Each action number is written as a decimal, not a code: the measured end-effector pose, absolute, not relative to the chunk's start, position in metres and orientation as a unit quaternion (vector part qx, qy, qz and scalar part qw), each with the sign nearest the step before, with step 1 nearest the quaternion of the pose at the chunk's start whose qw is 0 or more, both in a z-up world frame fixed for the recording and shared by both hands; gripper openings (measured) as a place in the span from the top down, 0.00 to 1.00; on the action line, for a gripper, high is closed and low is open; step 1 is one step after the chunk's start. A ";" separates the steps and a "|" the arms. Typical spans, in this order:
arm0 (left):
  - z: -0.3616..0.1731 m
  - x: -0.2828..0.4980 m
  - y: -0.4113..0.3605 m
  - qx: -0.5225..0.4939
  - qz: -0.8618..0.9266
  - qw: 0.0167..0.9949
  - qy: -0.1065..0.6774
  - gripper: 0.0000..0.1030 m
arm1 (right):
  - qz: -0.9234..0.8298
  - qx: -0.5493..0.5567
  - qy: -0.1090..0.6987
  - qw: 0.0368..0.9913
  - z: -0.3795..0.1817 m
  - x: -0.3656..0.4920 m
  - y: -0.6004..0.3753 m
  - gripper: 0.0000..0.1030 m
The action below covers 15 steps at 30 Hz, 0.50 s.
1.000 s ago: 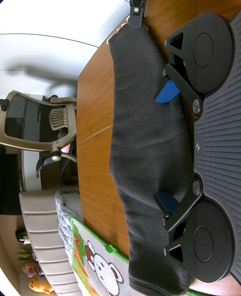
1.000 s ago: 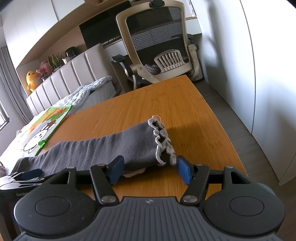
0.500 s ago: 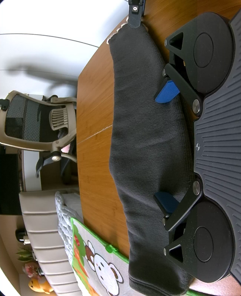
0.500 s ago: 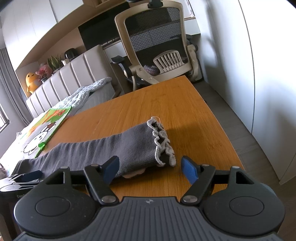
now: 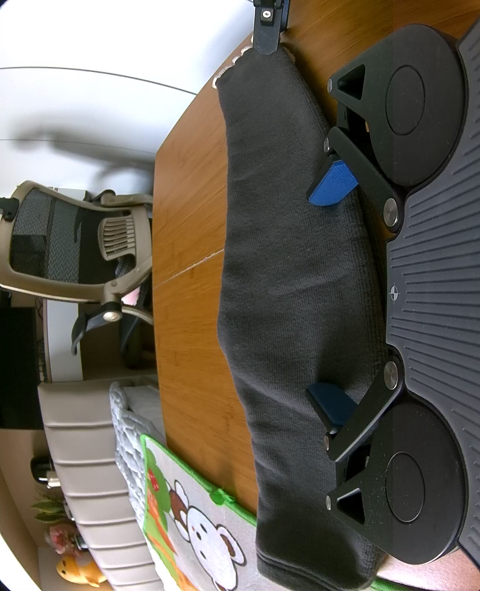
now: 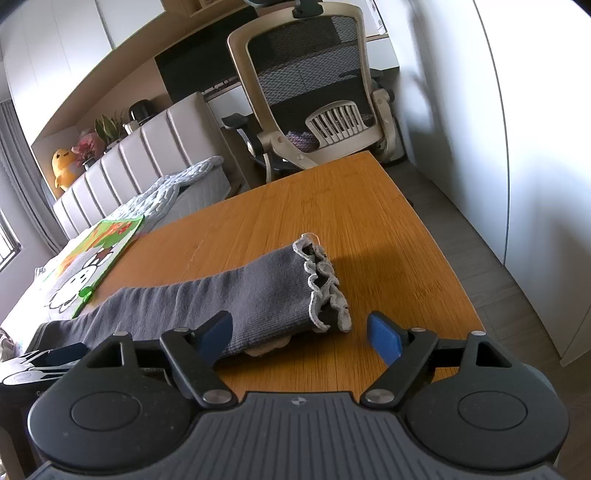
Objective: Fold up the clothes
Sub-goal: 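Hold the cuffs with the right gripper while the left gripper rests on the waistband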
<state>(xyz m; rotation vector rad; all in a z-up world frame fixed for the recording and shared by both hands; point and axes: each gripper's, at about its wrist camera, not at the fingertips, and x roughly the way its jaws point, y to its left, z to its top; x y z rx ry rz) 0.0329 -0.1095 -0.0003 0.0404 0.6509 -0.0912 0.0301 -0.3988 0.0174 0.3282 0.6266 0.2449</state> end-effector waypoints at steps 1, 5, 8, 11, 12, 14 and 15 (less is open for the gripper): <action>0.000 0.033 -0.110 0.020 -0.045 0.946 0.320 0.00 | 0.119 0.162 0.306 0.931 0.017 0.030 -0.400 0.22; 0.000 0.033 -0.110 0.020 -0.045 0.946 0.320 0.00 | 0.118 0.169 0.304 0.930 0.017 0.029 -0.402 0.22; 0.000 0.033 -0.110 0.020 -0.045 0.946 0.320 0.00 | 0.120 0.172 0.303 0.930 0.017 0.030 -0.404 0.22; 0.000 0.033 -0.110 0.020 -0.045 0.946 0.320 0.00 | 0.122 0.171 0.304 0.929 0.017 0.030 -0.403 0.22; 0.000 0.033 -0.110 0.020 -0.045 0.946 0.320 0.00 | 0.124 0.171 0.304 0.929 0.017 0.030 -0.403 0.22; 0.000 0.033 -0.110 0.020 -0.045 0.946 0.320 0.00 | 0.125 0.173 0.304 0.928 0.016 0.030 -0.404 0.22; 0.000 0.033 -0.110 0.020 -0.045 0.946 0.320 0.00 | 0.125 0.174 0.304 0.928 0.016 0.030 -0.405 0.22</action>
